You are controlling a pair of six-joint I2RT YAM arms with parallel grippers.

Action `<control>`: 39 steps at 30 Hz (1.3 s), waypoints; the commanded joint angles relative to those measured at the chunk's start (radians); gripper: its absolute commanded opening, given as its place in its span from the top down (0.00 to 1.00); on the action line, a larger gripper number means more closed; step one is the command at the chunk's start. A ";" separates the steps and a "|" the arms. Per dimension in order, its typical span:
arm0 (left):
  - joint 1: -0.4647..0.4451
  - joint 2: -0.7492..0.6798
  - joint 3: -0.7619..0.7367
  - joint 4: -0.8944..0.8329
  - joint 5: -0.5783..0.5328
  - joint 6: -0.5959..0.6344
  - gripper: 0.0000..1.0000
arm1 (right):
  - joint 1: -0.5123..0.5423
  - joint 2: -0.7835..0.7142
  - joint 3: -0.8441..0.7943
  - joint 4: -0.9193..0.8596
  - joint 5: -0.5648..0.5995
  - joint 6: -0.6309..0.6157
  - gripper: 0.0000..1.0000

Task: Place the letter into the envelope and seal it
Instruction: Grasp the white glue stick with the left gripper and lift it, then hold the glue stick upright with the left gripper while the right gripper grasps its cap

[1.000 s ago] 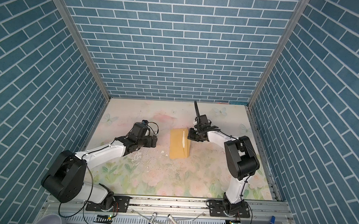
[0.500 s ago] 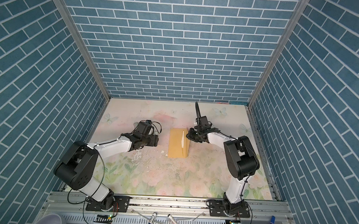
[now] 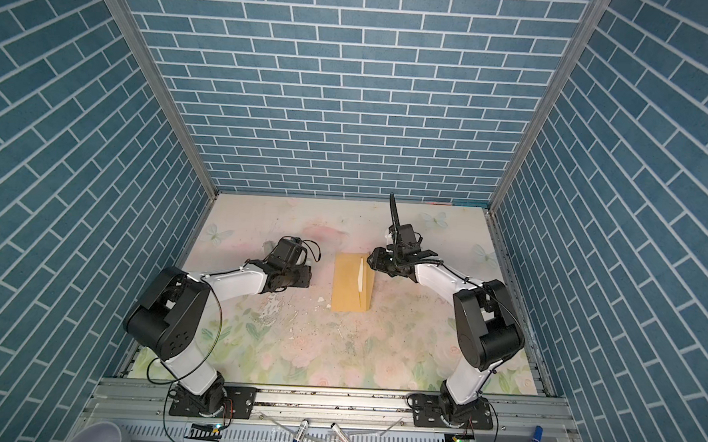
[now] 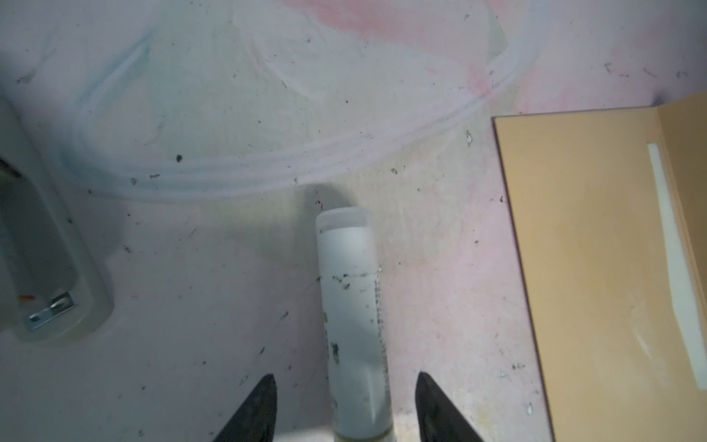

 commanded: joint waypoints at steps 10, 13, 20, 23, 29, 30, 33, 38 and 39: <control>0.012 0.068 0.039 0.021 0.017 -0.001 0.58 | -0.002 -0.022 -0.020 -0.029 0.010 -0.044 0.52; 0.013 0.076 0.041 0.022 0.019 -0.002 0.62 | -0.002 -0.023 -0.021 -0.028 0.009 -0.045 0.52; 0.013 0.094 0.039 0.026 0.026 -0.002 0.69 | -0.002 -0.027 -0.024 -0.032 0.010 -0.053 0.52; 0.013 0.097 0.039 0.022 0.027 -0.002 0.75 | -0.002 -0.028 -0.024 -0.031 0.011 -0.056 0.52; 0.013 0.022 0.023 0.047 0.043 0.034 0.86 | -0.002 -0.053 -0.012 -0.035 -0.001 -0.076 0.53; 0.013 -0.003 0.020 0.053 0.049 0.048 0.89 | -0.002 -0.063 -0.007 -0.037 -0.006 -0.084 0.53; 0.013 -0.095 -0.013 0.119 0.085 0.093 0.92 | -0.002 -0.104 0.007 -0.043 -0.032 -0.114 0.53; 0.011 -0.270 -0.159 0.381 0.212 0.200 1.00 | -0.002 -0.188 0.044 -0.053 -0.113 -0.156 0.53; 0.011 -0.305 -0.194 0.444 0.231 0.212 1.00 | -0.001 -0.206 0.054 -0.056 -0.136 -0.163 0.53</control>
